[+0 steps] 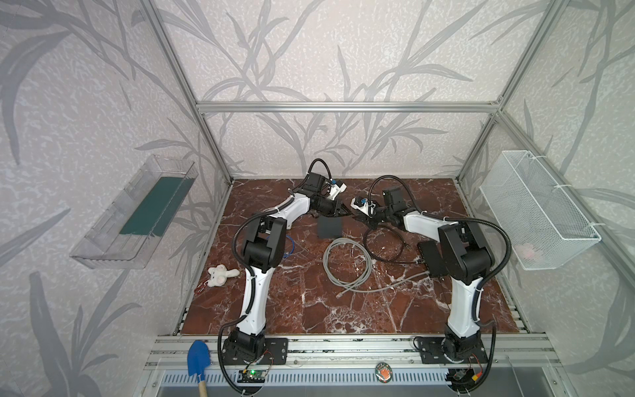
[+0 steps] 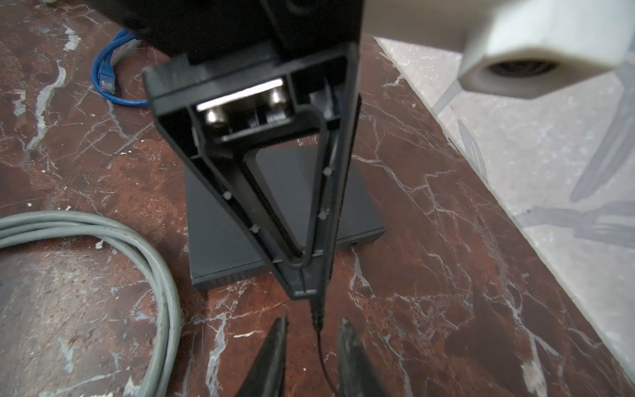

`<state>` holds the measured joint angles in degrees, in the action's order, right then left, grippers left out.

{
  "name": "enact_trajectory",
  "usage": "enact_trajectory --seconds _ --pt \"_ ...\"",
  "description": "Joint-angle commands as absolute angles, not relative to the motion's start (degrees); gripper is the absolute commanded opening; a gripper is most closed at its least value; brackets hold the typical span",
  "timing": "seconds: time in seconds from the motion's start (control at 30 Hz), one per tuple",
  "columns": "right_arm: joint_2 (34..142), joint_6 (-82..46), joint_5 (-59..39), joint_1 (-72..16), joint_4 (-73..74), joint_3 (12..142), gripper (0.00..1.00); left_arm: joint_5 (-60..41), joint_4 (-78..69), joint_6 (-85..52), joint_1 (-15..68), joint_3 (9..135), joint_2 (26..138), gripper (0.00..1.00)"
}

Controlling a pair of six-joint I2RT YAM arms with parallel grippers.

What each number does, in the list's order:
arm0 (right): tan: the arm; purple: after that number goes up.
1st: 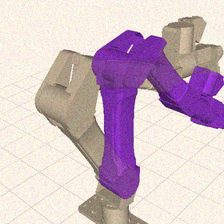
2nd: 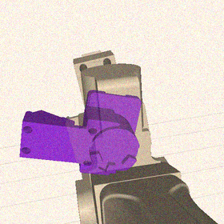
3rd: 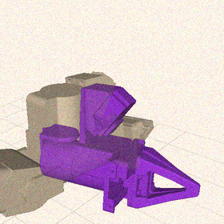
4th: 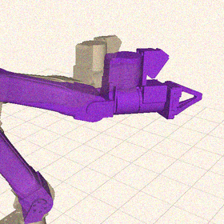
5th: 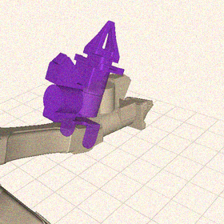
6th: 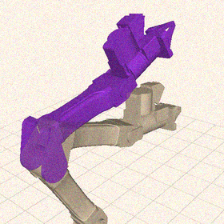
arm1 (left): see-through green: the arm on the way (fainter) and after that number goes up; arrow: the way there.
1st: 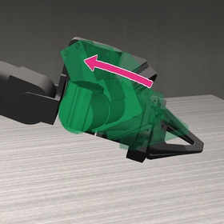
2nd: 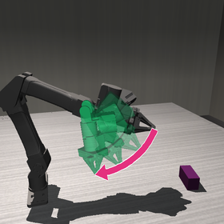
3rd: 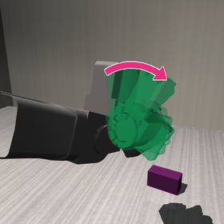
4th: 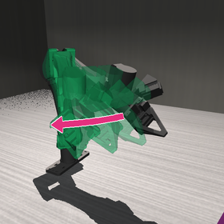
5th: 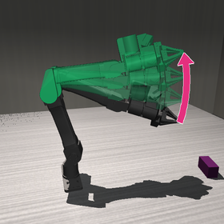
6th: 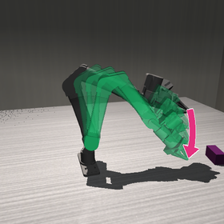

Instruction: Insert the plug into the switch port

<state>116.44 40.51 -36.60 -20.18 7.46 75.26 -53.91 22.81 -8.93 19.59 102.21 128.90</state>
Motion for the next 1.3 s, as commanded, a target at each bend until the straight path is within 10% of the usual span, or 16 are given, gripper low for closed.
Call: enact_trajectory --seconds 0.0,0.73,0.9,1.27 --pt "117.12 40.56 -35.71 -20.74 8.8 76.91 0.26 -55.29 24.22 -7.73 19.6 104.47 129.9 0.07" --pt "117.95 41.56 -34.38 -21.88 9.49 77.78 0.13 -54.58 26.17 -6.8 19.6 105.45 130.48 0.08" --pt "118.52 43.76 -30.33 -21.54 6.19 78.34 0.11 -44.76 25.43 -9.04 18.92 105.19 128.97 0.32" --pt "126.07 53.77 -18.43 -20.87 -20.17 95.48 0.1 -11.8 29.92 -12.11 17.05 107.75 129.67 0.45"
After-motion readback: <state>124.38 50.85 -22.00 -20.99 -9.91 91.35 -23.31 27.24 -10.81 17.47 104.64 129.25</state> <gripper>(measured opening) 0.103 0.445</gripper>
